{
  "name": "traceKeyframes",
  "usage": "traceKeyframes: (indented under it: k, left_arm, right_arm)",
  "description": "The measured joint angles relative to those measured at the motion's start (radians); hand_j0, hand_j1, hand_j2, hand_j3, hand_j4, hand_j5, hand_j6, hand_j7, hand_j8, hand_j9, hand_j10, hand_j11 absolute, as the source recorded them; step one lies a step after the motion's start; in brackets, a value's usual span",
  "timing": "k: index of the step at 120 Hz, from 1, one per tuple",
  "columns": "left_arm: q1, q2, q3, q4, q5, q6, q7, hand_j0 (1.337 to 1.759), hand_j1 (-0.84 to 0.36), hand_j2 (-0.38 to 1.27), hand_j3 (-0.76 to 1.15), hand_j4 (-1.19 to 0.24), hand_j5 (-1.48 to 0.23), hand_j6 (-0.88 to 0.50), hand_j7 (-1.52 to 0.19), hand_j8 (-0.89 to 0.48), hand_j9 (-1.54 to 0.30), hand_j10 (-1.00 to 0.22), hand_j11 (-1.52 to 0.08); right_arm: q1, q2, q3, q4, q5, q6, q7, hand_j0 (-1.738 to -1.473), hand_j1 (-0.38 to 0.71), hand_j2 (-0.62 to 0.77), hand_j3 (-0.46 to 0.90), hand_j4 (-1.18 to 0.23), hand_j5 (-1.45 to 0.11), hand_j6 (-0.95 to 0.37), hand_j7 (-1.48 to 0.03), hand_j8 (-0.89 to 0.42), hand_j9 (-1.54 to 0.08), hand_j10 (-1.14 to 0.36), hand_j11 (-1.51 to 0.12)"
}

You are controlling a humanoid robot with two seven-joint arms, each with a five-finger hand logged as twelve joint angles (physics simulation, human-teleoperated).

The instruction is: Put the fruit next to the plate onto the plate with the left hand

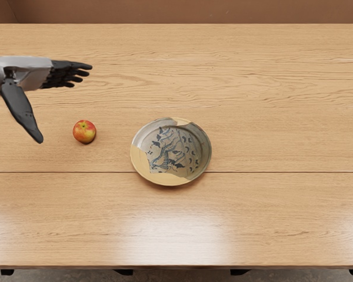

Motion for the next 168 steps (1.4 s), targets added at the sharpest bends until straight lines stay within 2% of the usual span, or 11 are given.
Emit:
traceKeyframes:
  k: [18,30,38,43,50,59,81,108,122,144,168]
  left_arm:
    - [-0.017,0.0,-0.002,-0.02,0.0,0.0,0.024,1.658,0.35,0.0,0.0,-0.01,0.0,-0.01,0.0,-0.01,0.0,0.0,0.0]
    - [-0.113,-0.002,-0.018,-0.04,0.0,0.0,0.184,1.658,0.35,0.0,0.0,-0.01,0.0,-0.01,0.0,-0.01,0.0,-0.01,0.0]
    - [-0.176,-0.043,-0.023,-0.06,0.003,0.0,0.344,1.658,0.35,0.0,0.0,0.0,0.0,-0.01,0.0,-0.01,0.0,0.0,0.0]
    - [-0.186,-0.087,-0.026,-0.067,0.006,0.0,0.418,1.658,0.35,0.0,0.0,0.0,0.0,-0.01,0.0,-0.01,0.0,0.0,0.0]
    - [-0.189,-0.141,-0.028,-0.075,0.038,0.0,0.482,1.658,0.35,0.0,0.0,0.0,0.0,-0.01,0.0,-0.01,0.0,0.0,0.0]
    - [-0.193,-0.164,-0.03,-0.113,0.154,0.0,0.526,1.658,0.35,0.0,0.0,-0.01,0.0,-0.01,0.0,-0.01,0.0,0.0,0.0]
    - [-0.161,-0.272,-0.018,-0.172,0.377,0.06,0.56,1.658,0.35,0.0,0.0,0.0,0.0,-0.01,0.0,-0.01,0.0,0.0,0.0]
    - [-0.038,-0.323,0.005,-0.178,0.595,0.243,0.566,1.658,0.35,0.0,0.0,0.0,0.0,-0.01,0.0,-0.01,0.0,0.0,0.0]
    - [-0.015,-0.343,0.013,-0.164,0.637,0.277,0.567,1.658,0.31,0.01,0.0,-0.04,-0.05,-0.04,-0.05,-0.04,-0.05,-0.04,-0.05]
    - [0.086,-0.351,0.023,-0.159,0.661,0.343,0.567,1.658,0.22,0.02,0.0,-0.11,-0.14,-0.12,-0.14,-0.12,-0.14,-0.11,-0.14]
    - [0.093,-0.381,0.031,-0.139,0.724,0.427,0.567,1.658,0.14,0.04,0.0,-0.18,-0.23,-0.19,-0.23,-0.19,-0.23,-0.18,-0.23]
  right_arm:
    - [0.003,0.0,0.001,-0.001,0.0,0.0,0.0,-1.658,-0.33,0.0,0.0,-0.01,-0.02,-0.01,-0.02,-0.01,-0.02,-0.01,-0.02]
    - [0.004,0.0,0.0,-0.001,0.0,0.0,0.0,-1.658,-0.33,0.0,0.0,-0.01,-0.02,-0.01,-0.02,-0.01,-0.02,-0.01,-0.02]
    - [0.003,0.0,-0.001,0.0,0.0,0.0,0.0,-1.658,-0.33,0.0,0.0,-0.01,-0.02,-0.01,-0.02,-0.01,-0.02,-0.01,-0.02]
    - [0.003,0.0,-0.001,0.0,0.0,0.0,0.0,-1.658,-0.33,0.0,0.0,-0.01,-0.02,-0.01,-0.02,-0.01,-0.02,-0.01,-0.02]
    - [0.003,0.0,-0.001,0.0,0.0,0.0,0.0,-1.658,-0.33,0.0,0.0,-0.01,-0.02,-0.01,-0.02,-0.01,-0.02,-0.01,-0.02]
    - [0.002,0.0,-0.001,0.0,0.0,0.0,0.0,-1.658,-0.33,0.0,0.0,-0.01,-0.02,-0.01,-0.02,-0.01,-0.02,-0.01,-0.02]
    - [0.002,0.0,-0.001,0.0,0.0,0.0,0.0,-1.658,-0.33,0.0,0.0,-0.01,-0.02,-0.01,-0.02,-0.01,-0.02,-0.01,-0.02]
    - [0.003,0.0,0.0,0.0,0.0,0.0,0.001,-1.658,-0.33,0.0,0.0,-0.01,-0.02,-0.01,-0.02,-0.01,-0.02,-0.01,-0.02]
    - [0.003,0.0,0.0,0.001,0.0,0.0,0.001,-1.658,-0.33,0.0,0.0,-0.01,-0.02,-0.01,-0.02,-0.01,-0.02,-0.01,-0.02]
    - [0.003,0.0,0.002,0.001,0.0,0.0,0.002,-1.658,-0.33,0.0,0.0,-0.01,-0.02,-0.01,-0.02,-0.01,-0.02,-0.01,-0.02]
    - [0.004,0.0,0.002,0.001,0.0,0.0,0.002,-1.658,-0.33,0.0,0.0,-0.01,-0.02,-0.01,-0.02,-0.01,-0.02,-0.01,-0.02]
